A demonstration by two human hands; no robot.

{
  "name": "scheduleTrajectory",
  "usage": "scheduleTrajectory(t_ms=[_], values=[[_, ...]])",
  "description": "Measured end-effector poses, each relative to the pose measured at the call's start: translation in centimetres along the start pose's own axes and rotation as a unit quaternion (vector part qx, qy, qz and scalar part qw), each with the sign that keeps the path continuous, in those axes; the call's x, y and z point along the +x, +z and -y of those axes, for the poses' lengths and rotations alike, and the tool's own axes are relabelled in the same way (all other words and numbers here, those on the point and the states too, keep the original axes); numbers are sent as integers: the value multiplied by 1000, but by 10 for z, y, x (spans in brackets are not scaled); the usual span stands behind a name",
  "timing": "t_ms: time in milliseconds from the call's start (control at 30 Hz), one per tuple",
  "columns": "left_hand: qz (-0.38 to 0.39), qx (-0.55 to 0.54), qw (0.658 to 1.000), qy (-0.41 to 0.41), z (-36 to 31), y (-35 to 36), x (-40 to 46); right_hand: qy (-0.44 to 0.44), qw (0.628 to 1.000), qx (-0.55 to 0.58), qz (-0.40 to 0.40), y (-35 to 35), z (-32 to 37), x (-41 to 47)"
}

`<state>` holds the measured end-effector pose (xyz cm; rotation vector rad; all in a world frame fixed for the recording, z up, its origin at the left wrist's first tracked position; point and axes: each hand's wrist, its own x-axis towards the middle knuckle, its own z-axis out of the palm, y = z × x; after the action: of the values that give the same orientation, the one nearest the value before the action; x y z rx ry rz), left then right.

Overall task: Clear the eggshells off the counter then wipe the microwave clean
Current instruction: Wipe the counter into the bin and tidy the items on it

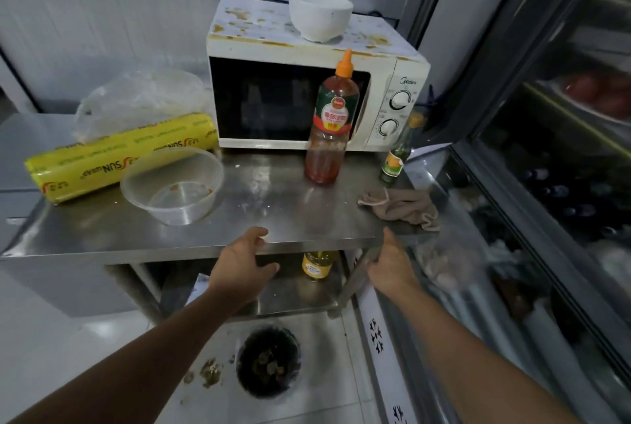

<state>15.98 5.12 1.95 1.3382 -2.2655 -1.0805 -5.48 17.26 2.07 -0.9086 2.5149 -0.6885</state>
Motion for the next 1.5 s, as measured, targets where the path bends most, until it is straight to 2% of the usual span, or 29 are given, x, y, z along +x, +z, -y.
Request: scheduleTrajectory(t_ms=[133,300,467,567,700,867,967,1067,1133,1200,1300,1367,1433,1500], values=[[-45,23,999,7,-15,25,18,-12,994,-103,29,5,-26,30],[-86,53,995,-1,-31,49,34,-74,975,-203,54,37,-38,36],[-98,75,992,-34,-44,64,35,-191,955,-215,72,68,-35,34],[-117,87,988,-39,-46,65,36,-249,949,-164,99,71,-23,45],[-121,84,988,-41,-43,60,43,-186,978,-96,17,52,-17,80],[-126,81,988,-40,-31,55,55,-137,978,-149,50,42,-19,123],[-125,84,988,-31,-19,52,60,-172,967,-173,68,56,-10,129],[-122,78,989,-30,-8,49,62,-252,944,-183,105,76,1,114],[-122,74,989,-34,-3,46,61,-307,926,-160,149,82,7,99],[-123,70,989,-36,2,42,62,-338,923,-109,150,78,9,95],[-122,62,990,-41,8,36,63,-274,954,-90,81,64,10,109],[-125,63,989,-44,12,31,63,-213,960,-149,106,61,10,117],[-123,68,989,-50,16,26,63,-229,942,-189,157,66,16,115],[-119,69,989,-58,17,22,64,-288,919,-183,199,73,25,105]])
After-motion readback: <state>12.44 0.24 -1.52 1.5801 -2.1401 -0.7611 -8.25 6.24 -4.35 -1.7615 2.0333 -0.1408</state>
